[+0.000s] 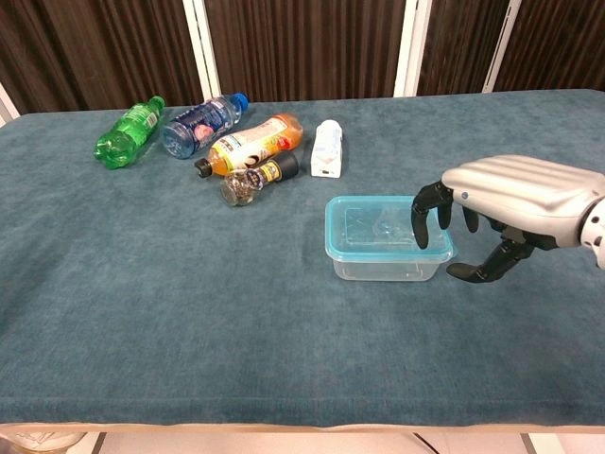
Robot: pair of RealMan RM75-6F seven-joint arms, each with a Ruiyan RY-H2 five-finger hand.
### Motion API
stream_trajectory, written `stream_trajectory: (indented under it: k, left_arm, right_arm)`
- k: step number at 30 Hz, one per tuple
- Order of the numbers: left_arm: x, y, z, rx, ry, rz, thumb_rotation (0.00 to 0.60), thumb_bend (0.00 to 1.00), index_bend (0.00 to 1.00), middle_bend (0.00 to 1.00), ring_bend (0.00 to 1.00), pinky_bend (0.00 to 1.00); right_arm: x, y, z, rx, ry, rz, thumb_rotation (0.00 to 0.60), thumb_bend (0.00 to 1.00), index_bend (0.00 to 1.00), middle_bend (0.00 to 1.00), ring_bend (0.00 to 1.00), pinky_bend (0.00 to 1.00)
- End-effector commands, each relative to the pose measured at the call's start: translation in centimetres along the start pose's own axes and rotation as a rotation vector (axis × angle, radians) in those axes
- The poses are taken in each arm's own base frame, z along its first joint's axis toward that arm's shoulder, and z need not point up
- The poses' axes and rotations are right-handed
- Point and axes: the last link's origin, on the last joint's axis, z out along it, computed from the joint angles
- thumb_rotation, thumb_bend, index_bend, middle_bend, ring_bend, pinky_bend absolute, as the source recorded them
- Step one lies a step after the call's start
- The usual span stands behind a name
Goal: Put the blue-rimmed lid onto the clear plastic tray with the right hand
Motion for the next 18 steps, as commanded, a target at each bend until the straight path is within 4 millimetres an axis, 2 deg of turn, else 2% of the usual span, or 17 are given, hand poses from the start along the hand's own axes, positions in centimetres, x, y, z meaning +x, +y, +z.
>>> stream_trajectory:
  k: [1,12,18]
  left_arm:
    - [0.01,-0.01,0.0,0.001,0.0,-0.001,0.6,0.44,0.19,0.07,0.04,0.25]
    - [0.0,0.0,0.04,0.005,0.0,0.0,0.6,0.44,0.19,0.07,0.04,0.25]
    - [-0.04,0.06,0.09,0.004,-0.002,0.002,0.6,0.44,0.19,0.07,0.04,0.25]
  right_arm:
    - [-0.2,0.09,0.08,-0.004,-0.007,0.001,0.6,0.45,0.57,0.45,0.41,0.57]
    - [-0.49,0.35,0.33,-0.002,-0.018,0.029,0.6,0.45,0.49,0.44,0.37,0.55]
    - [-0.68,0.39,0.28,0.0,-0.025,0.029,0.6,0.45,0.48,0.44,0.36,0.55]
